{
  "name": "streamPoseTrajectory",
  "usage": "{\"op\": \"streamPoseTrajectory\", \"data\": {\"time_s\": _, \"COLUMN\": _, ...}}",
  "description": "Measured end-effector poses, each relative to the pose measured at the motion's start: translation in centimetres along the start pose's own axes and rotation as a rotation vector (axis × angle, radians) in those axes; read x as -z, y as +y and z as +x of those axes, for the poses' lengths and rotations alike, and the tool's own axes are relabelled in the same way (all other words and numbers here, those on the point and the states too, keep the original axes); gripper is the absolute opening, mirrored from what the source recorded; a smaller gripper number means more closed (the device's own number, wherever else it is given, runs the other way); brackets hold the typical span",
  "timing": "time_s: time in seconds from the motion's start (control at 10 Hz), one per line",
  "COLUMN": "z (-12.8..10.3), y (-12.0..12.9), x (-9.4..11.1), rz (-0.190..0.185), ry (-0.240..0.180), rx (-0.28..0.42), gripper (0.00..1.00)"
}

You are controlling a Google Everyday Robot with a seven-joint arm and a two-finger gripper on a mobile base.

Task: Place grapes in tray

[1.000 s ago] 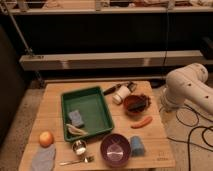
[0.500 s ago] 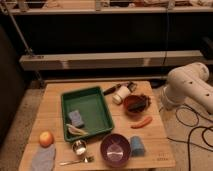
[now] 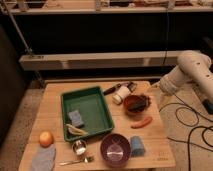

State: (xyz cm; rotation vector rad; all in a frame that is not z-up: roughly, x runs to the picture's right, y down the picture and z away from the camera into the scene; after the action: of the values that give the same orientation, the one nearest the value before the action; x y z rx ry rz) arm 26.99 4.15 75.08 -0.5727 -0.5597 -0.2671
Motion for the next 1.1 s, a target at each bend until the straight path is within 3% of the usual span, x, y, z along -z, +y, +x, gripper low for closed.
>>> {"op": "streamPoseTrajectory", "data": {"time_s": 0.3, "z": 0.39, "y": -1.11, "x": -0.18, "rz": 0.02, "ry": -0.128, "rx": 0.119, "gripper": 0.65}}
{"op": "streamPoseTrajectory", "data": {"time_s": 1.1, "z": 0.54, "y": -1.17, "x": -0.22, "rz": 0.024, "ry": -0.143, "rx": 0.13, "gripper": 0.65}}
